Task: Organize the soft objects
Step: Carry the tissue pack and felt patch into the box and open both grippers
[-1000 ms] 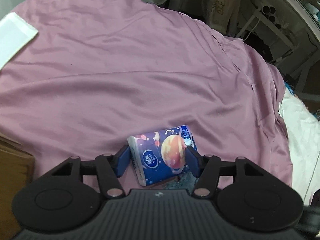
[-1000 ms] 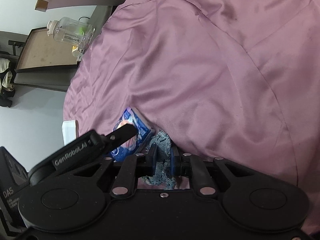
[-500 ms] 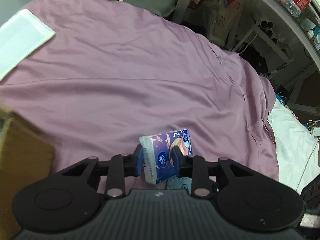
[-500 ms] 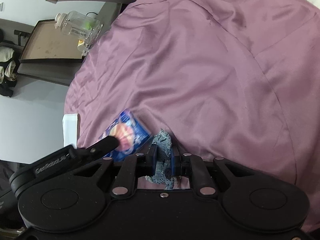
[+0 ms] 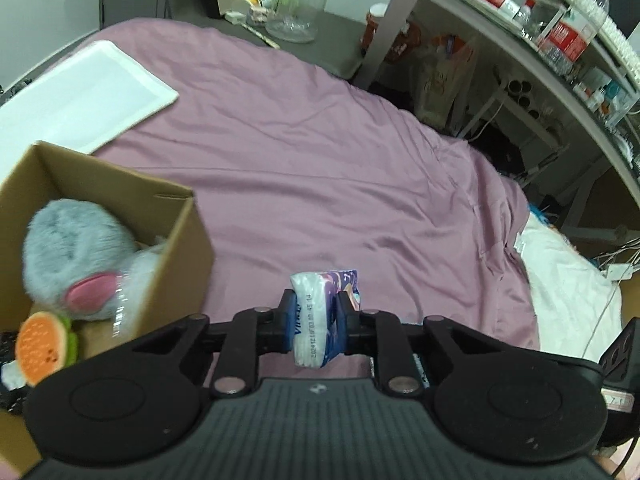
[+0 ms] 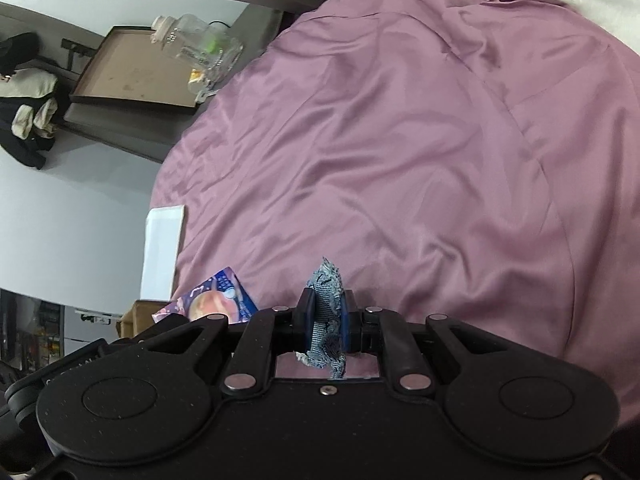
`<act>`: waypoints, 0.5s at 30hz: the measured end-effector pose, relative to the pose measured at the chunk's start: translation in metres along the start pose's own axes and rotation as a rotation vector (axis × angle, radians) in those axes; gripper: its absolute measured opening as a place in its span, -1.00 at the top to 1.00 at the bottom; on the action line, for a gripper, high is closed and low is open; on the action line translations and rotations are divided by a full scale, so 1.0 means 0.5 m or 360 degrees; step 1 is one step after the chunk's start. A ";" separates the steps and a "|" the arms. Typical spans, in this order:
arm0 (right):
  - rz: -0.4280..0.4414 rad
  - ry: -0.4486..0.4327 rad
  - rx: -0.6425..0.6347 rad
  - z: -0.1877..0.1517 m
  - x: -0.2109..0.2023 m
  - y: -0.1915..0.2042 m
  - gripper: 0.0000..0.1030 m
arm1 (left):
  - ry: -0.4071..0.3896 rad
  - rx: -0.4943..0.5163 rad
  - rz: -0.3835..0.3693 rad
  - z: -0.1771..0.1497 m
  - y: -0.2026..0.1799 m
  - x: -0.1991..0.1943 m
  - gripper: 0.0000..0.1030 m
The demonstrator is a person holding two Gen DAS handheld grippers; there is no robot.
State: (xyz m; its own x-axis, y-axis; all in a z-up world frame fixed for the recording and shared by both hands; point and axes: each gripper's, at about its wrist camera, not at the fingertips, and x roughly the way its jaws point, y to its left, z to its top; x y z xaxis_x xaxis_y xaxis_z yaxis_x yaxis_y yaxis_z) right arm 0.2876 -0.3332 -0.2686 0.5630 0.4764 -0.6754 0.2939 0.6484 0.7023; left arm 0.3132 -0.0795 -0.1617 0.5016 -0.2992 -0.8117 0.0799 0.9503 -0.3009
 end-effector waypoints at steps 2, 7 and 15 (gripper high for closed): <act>0.0000 -0.0015 -0.0018 -0.007 -0.014 0.010 0.75 | -0.0035 0.0000 -0.0008 -0.005 0.007 -0.024 0.64; 0.0053 -0.0014 -0.0011 -0.021 -0.048 0.038 0.75 | -0.0095 -0.0035 -0.0015 -0.010 0.034 -0.072 0.64; 0.0013 -0.0132 -0.0162 -0.042 -0.101 0.106 0.75 | -0.0193 -0.0080 -0.0034 -0.024 0.073 -0.138 0.64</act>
State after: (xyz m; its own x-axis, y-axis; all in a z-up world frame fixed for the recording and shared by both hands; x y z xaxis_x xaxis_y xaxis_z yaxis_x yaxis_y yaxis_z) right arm 0.2587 -0.3103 -0.2020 0.6283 0.4339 -0.6457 0.2115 0.7035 0.6785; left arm 0.2712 -0.0252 -0.1229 0.6008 -0.3040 -0.7393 0.0500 0.9374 -0.3448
